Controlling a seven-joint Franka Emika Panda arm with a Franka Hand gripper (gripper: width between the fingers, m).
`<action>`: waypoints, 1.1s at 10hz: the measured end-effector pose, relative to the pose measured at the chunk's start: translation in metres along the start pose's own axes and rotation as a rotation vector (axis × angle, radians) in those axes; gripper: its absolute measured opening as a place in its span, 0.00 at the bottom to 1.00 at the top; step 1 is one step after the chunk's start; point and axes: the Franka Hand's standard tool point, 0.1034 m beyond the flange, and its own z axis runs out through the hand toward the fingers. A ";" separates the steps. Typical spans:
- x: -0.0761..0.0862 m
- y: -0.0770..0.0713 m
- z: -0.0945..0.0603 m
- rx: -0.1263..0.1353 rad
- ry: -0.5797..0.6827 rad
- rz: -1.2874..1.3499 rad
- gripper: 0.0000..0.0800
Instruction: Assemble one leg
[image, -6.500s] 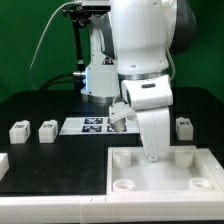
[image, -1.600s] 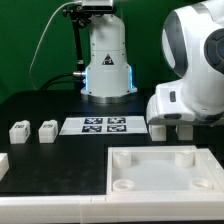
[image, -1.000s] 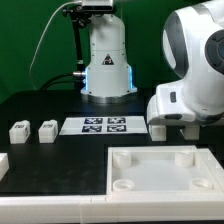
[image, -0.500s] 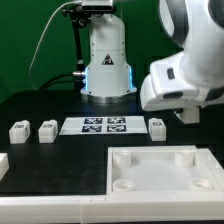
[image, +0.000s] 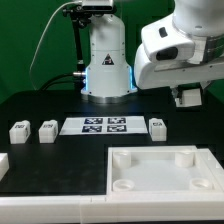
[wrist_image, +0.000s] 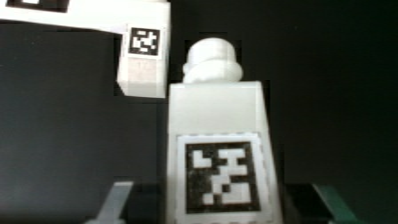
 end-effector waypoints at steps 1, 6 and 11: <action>0.021 0.006 -0.019 0.001 0.127 -0.043 0.36; 0.060 0.019 -0.070 -0.032 0.683 -0.085 0.36; 0.075 0.031 -0.081 -0.060 0.882 -0.119 0.36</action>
Offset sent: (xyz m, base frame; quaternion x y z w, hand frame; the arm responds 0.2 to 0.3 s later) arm 0.0483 -0.0062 0.0522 -0.0575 0.1984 -0.0526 0.9770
